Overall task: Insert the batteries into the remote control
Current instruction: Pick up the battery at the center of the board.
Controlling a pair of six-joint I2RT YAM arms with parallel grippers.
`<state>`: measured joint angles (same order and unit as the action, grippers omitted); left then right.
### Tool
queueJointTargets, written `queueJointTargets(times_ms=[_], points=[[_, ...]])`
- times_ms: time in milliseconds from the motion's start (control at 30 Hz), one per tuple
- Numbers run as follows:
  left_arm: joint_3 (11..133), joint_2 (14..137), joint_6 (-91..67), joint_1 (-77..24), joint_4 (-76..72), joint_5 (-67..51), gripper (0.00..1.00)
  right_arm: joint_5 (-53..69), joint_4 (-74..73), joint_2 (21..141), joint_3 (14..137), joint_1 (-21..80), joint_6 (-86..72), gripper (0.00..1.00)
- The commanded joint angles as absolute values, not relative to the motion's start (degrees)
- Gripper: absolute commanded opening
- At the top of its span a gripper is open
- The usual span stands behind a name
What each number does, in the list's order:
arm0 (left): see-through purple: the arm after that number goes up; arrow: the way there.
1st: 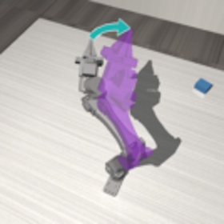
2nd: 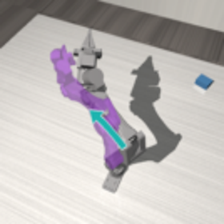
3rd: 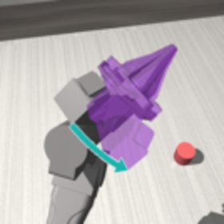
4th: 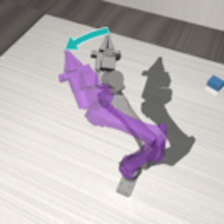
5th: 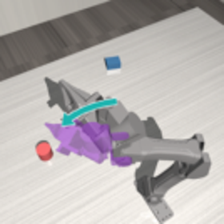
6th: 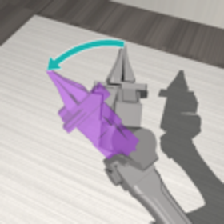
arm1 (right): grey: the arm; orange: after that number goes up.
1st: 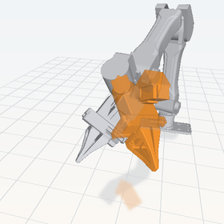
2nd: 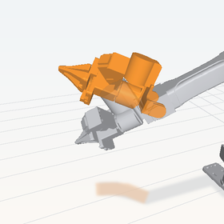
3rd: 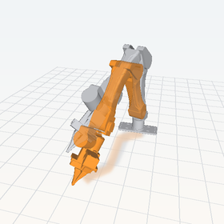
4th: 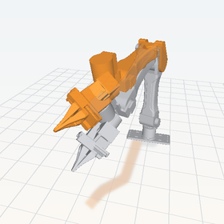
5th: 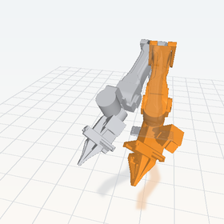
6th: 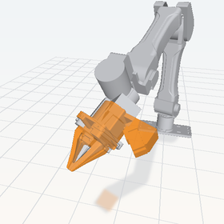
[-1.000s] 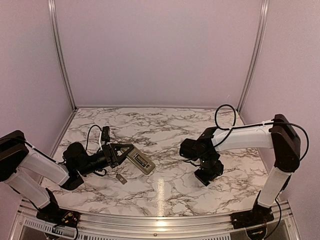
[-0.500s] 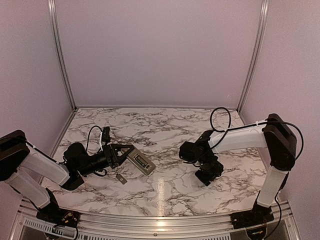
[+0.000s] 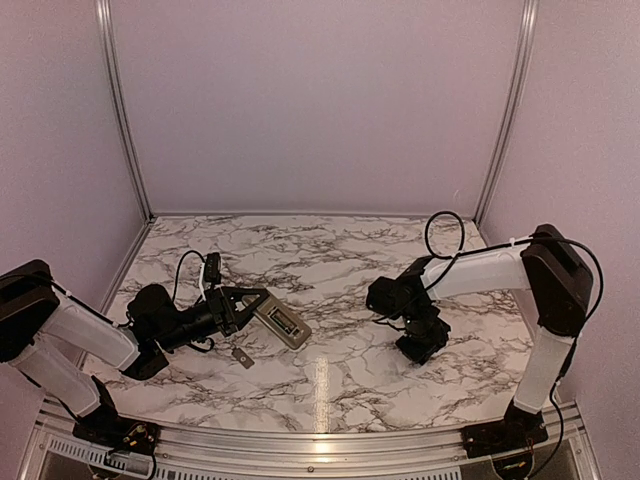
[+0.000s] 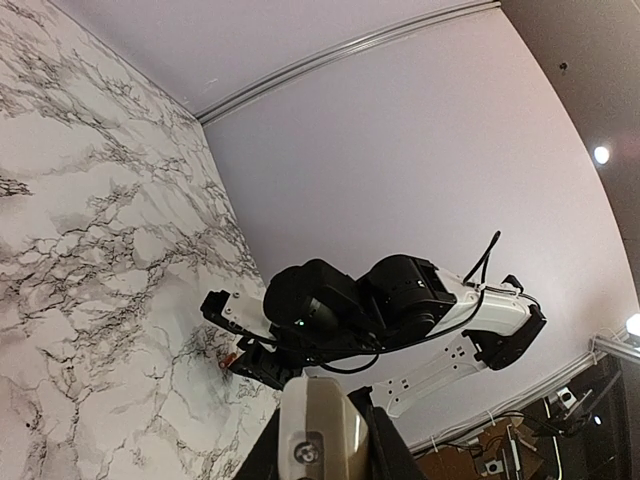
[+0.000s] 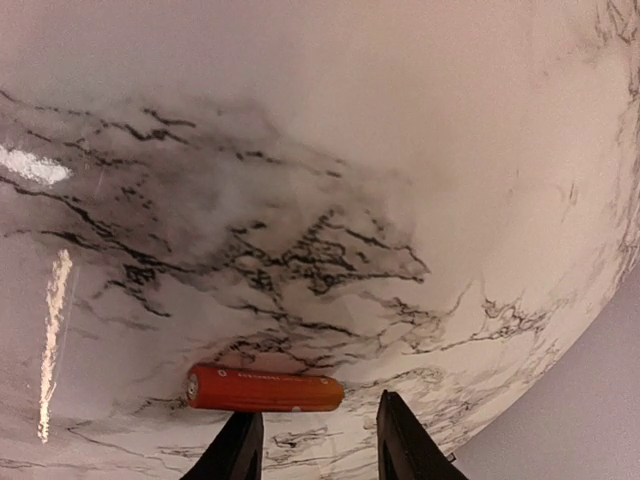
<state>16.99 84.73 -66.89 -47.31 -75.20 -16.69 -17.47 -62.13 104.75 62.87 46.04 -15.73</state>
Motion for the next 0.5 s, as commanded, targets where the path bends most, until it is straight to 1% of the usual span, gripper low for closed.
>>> queueJointTargets(times_ms=[0,267,467], points=[[18.4,85.3,-67.0,-46.9,-90.9,-17.0,0.0,-13.0,-54.2,107.4,62.1,45.1,-12.8,0.37],[18.1,85.2,-67.1,-46.8,-91.1,-16.7,0.0,-11.2,-53.1,109.7,64.4,43.9,-8.3,0.39],[17.8,85.0,-67.1,-46.5,-91.1,-16.5,0.0,-10.0,-53.8,111.3,66.8,43.7,-4.1,0.39]])
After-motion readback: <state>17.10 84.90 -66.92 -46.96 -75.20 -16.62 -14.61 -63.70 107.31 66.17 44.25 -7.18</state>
